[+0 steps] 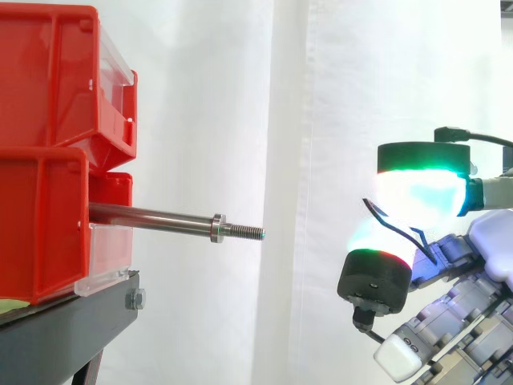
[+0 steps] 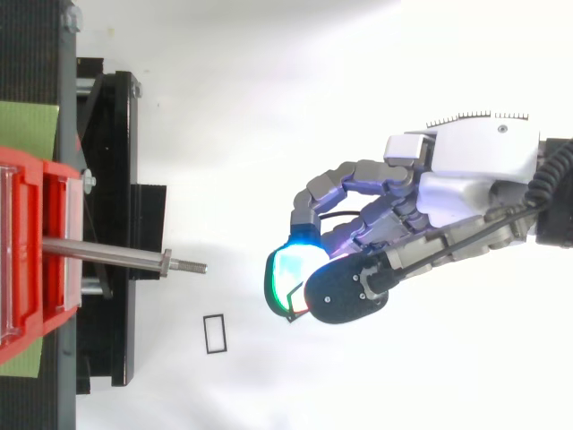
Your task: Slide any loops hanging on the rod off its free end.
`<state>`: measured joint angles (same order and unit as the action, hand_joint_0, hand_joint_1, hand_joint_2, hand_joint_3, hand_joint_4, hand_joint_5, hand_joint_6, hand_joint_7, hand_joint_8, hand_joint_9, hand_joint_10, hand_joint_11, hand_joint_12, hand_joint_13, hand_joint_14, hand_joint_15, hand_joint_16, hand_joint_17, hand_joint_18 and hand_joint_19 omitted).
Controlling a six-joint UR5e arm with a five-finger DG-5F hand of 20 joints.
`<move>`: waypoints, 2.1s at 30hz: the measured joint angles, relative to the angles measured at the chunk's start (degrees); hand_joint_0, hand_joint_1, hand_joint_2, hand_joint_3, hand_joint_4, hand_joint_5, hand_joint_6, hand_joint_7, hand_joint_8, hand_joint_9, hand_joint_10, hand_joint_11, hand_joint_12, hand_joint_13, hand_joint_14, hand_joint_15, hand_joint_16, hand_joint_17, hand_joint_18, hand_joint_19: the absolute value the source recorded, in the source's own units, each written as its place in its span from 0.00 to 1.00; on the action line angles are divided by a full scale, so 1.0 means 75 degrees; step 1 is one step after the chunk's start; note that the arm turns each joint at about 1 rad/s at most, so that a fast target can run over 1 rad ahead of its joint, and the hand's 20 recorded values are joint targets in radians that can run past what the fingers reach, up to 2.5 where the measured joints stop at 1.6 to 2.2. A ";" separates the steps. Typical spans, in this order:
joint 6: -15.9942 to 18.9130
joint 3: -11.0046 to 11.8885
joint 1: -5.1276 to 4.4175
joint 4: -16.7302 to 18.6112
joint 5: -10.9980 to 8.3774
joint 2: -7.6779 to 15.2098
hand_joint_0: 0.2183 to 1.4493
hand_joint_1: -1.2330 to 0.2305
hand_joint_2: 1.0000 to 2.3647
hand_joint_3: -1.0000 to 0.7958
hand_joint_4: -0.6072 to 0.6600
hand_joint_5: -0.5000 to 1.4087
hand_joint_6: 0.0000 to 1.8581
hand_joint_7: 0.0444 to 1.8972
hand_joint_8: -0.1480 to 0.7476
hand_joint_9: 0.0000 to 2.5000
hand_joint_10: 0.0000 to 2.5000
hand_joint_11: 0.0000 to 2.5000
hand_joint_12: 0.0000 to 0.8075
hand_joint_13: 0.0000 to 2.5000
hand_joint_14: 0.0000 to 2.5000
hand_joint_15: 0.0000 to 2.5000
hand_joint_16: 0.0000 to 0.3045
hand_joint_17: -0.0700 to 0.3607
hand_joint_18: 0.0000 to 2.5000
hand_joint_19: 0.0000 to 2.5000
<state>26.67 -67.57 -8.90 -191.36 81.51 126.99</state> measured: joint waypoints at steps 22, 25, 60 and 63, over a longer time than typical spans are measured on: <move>-0.0005 0.0000 0.0009 0.0005 -0.0005 -0.0003 0.31 0.38 0.00 0.30 0.45 0.19 0.47 0.48 0.42 0.30 0.00 0.06 0.37 0.15 0.00 0.02 0.13 0.37 0.19 0.12; -0.0005 0.0000 0.0010 0.0010 -0.0005 -0.0001 0.30 0.38 0.00 0.28 0.46 0.19 0.46 0.48 0.41 0.30 0.00 0.06 0.38 0.15 0.00 0.02 0.13 0.37 0.19 0.12; -0.0005 -0.0002 0.0005 0.0014 -0.0005 0.0001 0.32 0.42 0.00 0.32 0.41 0.21 0.44 0.52 0.41 0.32 0.00 0.05 0.37 0.16 0.00 0.01 0.13 0.37 0.19 0.12; -0.0005 -0.0002 0.0008 0.0014 -0.0005 0.0001 0.32 0.37 0.01 0.38 0.36 0.21 0.45 0.54 0.42 0.32 0.00 0.05 0.37 0.16 0.00 0.01 0.13 0.37 0.20 0.11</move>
<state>26.63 -67.58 -8.84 -191.25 81.47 127.00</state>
